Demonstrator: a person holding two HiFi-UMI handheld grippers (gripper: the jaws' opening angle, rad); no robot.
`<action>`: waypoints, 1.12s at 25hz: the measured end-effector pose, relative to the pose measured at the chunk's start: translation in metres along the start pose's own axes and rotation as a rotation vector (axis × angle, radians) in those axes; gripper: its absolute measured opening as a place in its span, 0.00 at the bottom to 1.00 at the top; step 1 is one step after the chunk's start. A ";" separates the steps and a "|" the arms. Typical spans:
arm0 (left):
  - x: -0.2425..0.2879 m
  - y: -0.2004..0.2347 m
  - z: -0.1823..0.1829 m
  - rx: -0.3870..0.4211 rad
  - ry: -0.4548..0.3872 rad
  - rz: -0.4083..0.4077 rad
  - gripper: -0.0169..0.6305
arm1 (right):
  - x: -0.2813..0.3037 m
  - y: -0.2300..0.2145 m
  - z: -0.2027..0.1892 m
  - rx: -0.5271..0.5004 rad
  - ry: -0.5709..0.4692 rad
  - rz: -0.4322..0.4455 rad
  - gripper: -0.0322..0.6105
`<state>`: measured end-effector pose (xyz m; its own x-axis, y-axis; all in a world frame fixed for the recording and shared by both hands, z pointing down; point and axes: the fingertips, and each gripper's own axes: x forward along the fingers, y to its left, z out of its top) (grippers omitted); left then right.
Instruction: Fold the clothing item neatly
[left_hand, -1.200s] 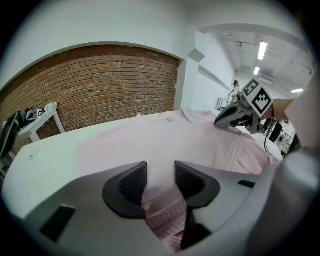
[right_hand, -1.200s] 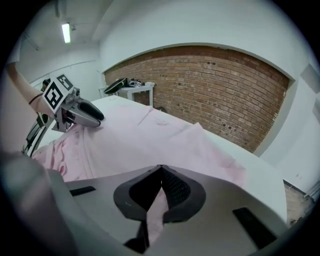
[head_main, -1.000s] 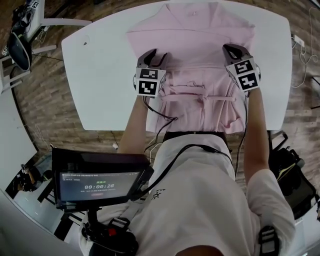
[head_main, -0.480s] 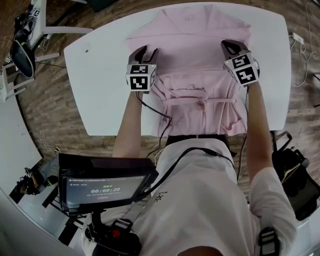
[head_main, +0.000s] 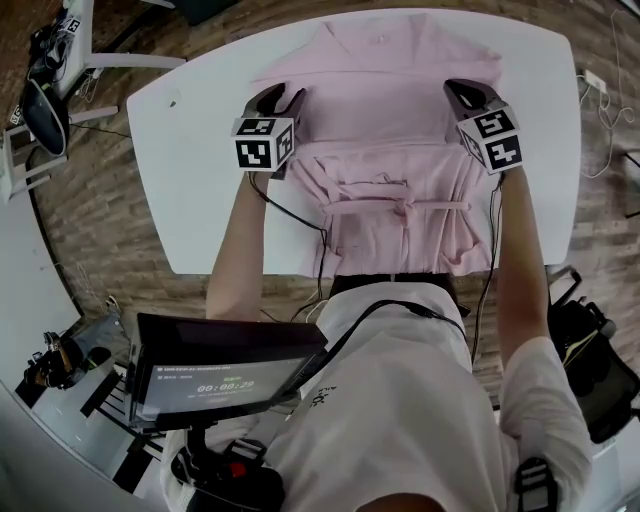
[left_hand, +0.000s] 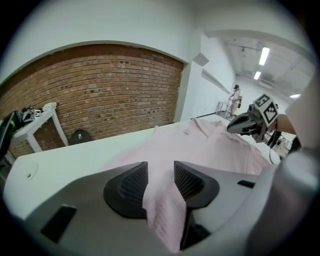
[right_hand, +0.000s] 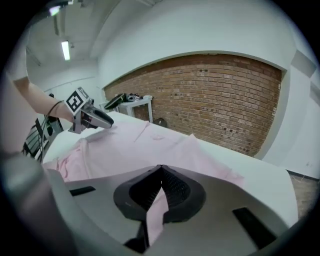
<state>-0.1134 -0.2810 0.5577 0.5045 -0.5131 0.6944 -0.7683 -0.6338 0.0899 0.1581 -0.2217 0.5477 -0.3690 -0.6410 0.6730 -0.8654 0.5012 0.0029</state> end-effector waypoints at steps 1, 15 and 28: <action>-0.002 -0.005 0.008 0.016 -0.010 -0.030 0.25 | -0.004 0.000 0.007 0.008 -0.021 0.018 0.05; 0.019 -0.037 0.084 0.253 0.003 -0.252 0.03 | -0.021 -0.034 0.074 -0.018 -0.173 0.123 0.05; 0.075 0.011 0.105 0.322 0.117 -0.260 0.03 | 0.035 -0.091 0.069 -0.095 -0.094 0.109 0.05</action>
<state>-0.0425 -0.3868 0.5360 0.6028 -0.2550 0.7561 -0.4500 -0.8911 0.0582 0.2005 -0.3293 0.5198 -0.4931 -0.6288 0.6012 -0.7838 0.6210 0.0067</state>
